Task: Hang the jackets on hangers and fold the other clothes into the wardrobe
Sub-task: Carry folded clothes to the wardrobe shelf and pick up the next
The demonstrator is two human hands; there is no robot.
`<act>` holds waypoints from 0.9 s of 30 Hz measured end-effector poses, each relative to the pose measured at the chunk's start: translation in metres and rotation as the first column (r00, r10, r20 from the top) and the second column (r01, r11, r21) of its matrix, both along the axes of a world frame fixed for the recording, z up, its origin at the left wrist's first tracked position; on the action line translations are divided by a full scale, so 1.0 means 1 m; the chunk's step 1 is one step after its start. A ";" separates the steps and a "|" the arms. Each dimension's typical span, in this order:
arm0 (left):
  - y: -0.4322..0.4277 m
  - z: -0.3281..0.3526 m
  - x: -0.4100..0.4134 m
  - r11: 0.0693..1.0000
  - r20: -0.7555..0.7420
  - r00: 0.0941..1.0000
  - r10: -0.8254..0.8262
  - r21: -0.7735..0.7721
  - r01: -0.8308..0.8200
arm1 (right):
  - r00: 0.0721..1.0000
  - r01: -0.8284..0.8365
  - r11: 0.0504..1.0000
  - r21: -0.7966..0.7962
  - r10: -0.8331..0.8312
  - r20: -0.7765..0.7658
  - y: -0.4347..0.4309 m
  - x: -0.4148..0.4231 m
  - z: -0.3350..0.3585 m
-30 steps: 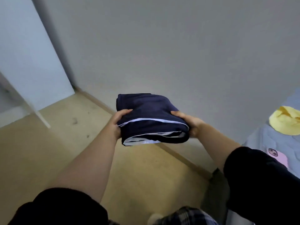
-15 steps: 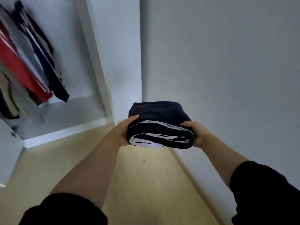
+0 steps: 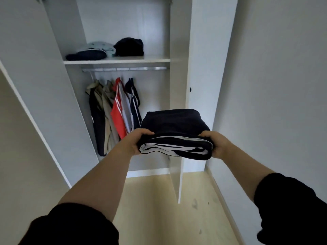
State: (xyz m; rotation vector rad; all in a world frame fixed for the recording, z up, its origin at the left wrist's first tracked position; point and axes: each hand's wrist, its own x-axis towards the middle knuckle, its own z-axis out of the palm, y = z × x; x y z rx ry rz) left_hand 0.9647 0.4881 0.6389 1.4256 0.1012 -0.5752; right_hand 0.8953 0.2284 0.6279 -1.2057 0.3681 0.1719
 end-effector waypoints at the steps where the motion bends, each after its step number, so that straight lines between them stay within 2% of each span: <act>1: 0.008 0.013 0.009 1.000 0.015 1.000 0.005 -0.006 -0.005 | 1.000 -0.016 1.000 0.003 0.016 0.022 0.008 0.013 0.012; 8: 0.049 0.057 0.097 0.991 0.105 0.991 0.083 -0.111 -0.071 | 0.989 -0.075 0.997 -0.035 0.079 0.124 0.045 0.123 0.064; 15: 0.072 0.072 0.230 0.970 0.168 0.966 0.197 -0.175 -0.168 | 0.966 -0.171 0.984 -0.052 0.178 0.187 0.070 0.274 0.093; 20: 0.089 0.107 0.333 0.951 0.224 0.933 0.281 -0.198 -0.239 | 0.948 -0.180 0.983 -0.027 0.180 0.262 0.087 0.392 0.126; 27: 0.122 0.121 0.466 0.939 0.211 0.921 0.328 -0.183 -0.292 | 0.957 -0.182 0.983 -0.036 0.186 0.223 0.124 0.537 0.140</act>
